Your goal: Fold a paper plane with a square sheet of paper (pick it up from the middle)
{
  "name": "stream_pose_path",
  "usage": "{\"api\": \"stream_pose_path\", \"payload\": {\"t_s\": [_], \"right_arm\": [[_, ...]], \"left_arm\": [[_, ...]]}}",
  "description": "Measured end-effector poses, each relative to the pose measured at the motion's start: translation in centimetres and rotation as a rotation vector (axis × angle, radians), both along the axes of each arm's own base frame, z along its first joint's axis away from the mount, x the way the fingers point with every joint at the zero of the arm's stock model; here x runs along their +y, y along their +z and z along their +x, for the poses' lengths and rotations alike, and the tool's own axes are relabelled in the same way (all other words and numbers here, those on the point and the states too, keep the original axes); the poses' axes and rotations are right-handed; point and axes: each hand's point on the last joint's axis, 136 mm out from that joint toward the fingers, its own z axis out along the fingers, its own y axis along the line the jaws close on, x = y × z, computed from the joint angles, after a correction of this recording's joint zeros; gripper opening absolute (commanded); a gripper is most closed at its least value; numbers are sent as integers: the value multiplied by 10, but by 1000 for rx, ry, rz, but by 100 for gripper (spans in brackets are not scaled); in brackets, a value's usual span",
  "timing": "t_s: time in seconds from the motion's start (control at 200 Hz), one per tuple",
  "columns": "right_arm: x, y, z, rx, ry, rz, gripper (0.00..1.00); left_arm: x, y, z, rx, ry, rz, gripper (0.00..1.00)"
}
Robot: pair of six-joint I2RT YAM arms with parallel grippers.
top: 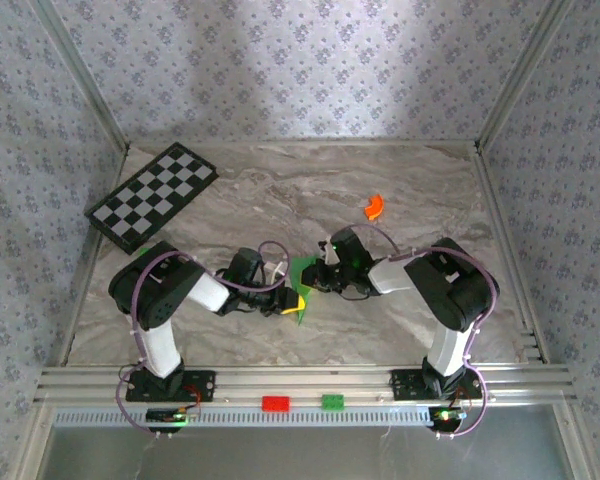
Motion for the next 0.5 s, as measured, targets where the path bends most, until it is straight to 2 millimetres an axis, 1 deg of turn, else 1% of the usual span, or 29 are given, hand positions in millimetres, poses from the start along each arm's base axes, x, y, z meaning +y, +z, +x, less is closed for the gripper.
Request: {"api": "stream_pose_path", "payload": {"t_s": [0.03,0.22,0.465,0.5], "right_arm": [[1,-1,0,1,4,-25,13],[4,-3,1,-26,22,-148,12],[4,-4,0,-25,28,-163,12],[4,-4,0,-25,27,-163,12]], "left_arm": [[0,1,0,-1,-1,-2,15],[5,5,0,-31,10,49,20],[6,4,-7,-84,-8,144,18],[6,3,-7,-85,-12,150,17]]}}
